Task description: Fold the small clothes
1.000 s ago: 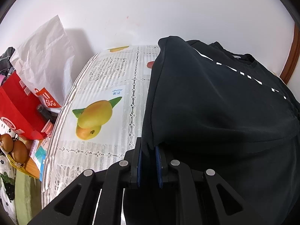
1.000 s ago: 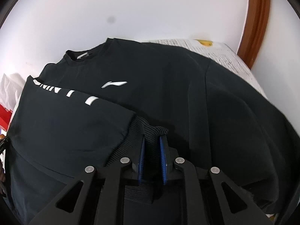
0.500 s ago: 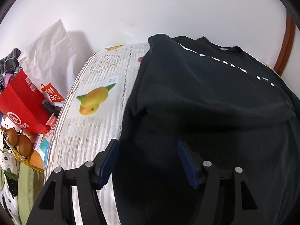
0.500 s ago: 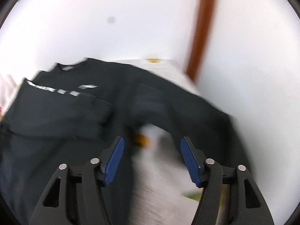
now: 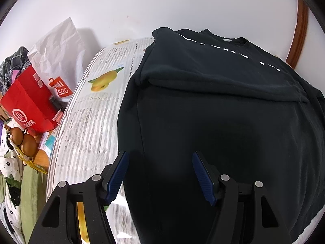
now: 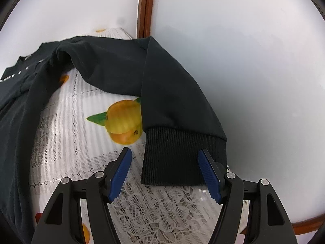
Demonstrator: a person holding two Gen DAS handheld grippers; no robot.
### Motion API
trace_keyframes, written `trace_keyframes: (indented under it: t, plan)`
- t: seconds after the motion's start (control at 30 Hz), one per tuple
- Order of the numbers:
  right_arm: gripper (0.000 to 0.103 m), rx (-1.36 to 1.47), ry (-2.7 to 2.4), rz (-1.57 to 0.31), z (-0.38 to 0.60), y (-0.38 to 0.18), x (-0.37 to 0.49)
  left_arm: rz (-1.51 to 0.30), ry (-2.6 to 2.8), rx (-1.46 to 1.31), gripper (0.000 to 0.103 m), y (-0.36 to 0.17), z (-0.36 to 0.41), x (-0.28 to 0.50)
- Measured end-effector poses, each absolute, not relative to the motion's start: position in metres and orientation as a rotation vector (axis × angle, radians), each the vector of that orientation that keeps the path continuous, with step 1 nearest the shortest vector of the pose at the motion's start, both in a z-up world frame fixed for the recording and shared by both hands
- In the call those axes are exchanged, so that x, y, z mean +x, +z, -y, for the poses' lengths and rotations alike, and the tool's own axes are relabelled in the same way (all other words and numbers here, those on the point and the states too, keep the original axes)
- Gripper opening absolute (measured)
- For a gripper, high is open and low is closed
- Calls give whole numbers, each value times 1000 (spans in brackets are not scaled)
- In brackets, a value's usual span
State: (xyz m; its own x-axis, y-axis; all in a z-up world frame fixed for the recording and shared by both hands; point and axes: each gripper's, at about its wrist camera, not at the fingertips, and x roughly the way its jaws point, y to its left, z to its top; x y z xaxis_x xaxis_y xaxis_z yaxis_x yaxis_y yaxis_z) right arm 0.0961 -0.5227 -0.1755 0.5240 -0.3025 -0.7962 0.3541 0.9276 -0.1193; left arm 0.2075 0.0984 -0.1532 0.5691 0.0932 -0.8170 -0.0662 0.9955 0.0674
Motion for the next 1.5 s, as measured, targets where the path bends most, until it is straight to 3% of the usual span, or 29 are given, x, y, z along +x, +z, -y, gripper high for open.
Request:
trace_keyframes:
  t: [0.07,0.1,0.13,0.2,0.47,0.77,1.1,1.5]
  plan:
    - [48,82,-377,-923,525,-178,97,-961,93,21,63,-153,-100,202]
    - [26,76,-379,-913,527,-180,100,-960,91,12,63,-153,-101,200]
    - [13,60,-378,-915,525,-181,103,-959,93,6,63,-153,-103,198]
    - [5,16,-389,-926,517,-180,113,-954,96,-8,63,-151,-108,194]
    - [5,-43,-320,-812,448,-104,133,-925,74,-39,63,-146,-125,179]
    - [5,-89,-25,-723,285,-37,160,-907,55,-73,63,-150,-142,172]
    - [5,-108,314,-735,76,-34,243,-913,19,-110,63,-162,-147,176]
    - [5,-11,497,-765,-31,-67,312,-920,3,-96,66,-169,-143,181]
